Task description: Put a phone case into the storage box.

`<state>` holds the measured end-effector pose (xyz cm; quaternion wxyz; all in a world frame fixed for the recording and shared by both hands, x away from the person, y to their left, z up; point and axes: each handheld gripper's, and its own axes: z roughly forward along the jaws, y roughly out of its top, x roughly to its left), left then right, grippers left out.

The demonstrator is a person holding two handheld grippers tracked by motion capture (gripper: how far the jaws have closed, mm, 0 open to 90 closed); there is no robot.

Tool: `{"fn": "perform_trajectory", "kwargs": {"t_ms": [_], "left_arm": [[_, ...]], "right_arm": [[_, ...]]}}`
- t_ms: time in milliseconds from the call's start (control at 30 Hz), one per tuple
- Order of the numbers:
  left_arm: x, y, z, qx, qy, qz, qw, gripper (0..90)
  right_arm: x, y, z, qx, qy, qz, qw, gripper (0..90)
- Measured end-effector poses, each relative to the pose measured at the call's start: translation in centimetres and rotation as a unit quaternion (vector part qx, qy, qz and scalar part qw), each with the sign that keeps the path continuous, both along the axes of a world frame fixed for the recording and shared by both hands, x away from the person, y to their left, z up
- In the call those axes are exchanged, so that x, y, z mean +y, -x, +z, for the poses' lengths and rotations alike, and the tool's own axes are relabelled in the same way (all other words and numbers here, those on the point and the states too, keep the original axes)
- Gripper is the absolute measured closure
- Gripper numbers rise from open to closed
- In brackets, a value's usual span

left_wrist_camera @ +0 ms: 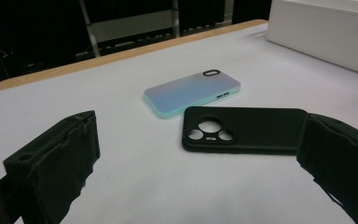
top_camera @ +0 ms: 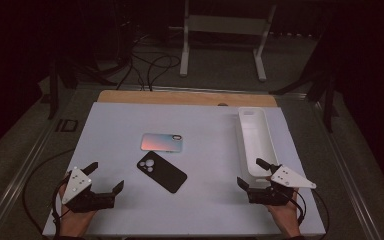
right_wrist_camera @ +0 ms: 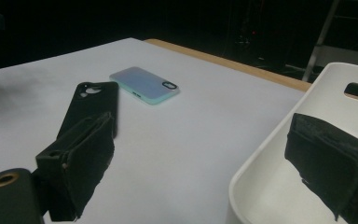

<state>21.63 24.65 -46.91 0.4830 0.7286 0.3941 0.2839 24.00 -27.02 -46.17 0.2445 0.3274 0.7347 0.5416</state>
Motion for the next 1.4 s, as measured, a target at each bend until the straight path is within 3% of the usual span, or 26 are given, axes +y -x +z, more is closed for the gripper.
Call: {"fn": "perform_trajectory", "kwargs": {"t_ms": [867, 1400], "left_arm": [[-0.3, 0.0, 0.2, 0.0, 0.0, -0.003, 1.0, 0.0], [-2.4, -1.6, 1.3, 0.011, -0.003, -0.032, 0.9994, 0.0]], "right_arm": [[0.2, 0.1, 0.0, -0.001, 0.006, 0.0, 1.0, 8.0], [0.2, 0.1, 0.1, -0.001, 0.006, 0.0, 1.0, 8.1]]}}
